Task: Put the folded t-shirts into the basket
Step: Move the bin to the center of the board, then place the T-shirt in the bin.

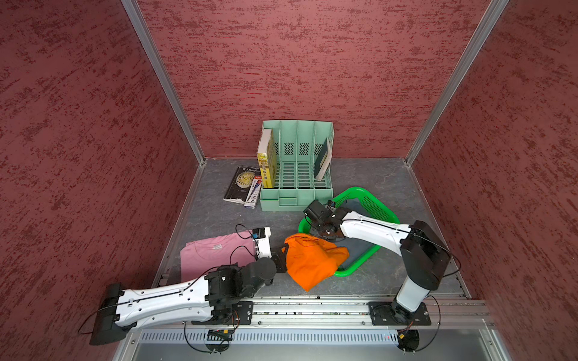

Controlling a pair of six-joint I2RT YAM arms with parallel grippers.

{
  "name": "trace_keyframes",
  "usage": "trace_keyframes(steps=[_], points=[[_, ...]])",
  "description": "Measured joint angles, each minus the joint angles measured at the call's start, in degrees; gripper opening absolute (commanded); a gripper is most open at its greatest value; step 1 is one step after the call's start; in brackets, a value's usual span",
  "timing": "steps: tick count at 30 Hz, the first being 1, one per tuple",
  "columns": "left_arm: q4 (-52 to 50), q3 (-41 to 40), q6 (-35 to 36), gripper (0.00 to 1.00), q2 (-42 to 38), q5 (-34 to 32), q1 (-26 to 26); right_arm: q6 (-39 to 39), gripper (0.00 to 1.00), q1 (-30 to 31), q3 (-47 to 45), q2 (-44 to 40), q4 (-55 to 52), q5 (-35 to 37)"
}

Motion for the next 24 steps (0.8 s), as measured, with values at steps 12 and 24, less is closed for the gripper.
trace_keyframes(steps=[12, 24], points=[[6.64, 22.60, 21.97, 0.00, 25.38, 4.70, -12.37, 4.79, 0.00, -7.50, 2.01, -35.17, -25.77, 15.39], [20.50, 30.47, 23.89, 0.00, 36.48, 10.51, -11.82, -7.69, 0.00, -26.69, 9.25, -40.87, -35.76, 17.75]])
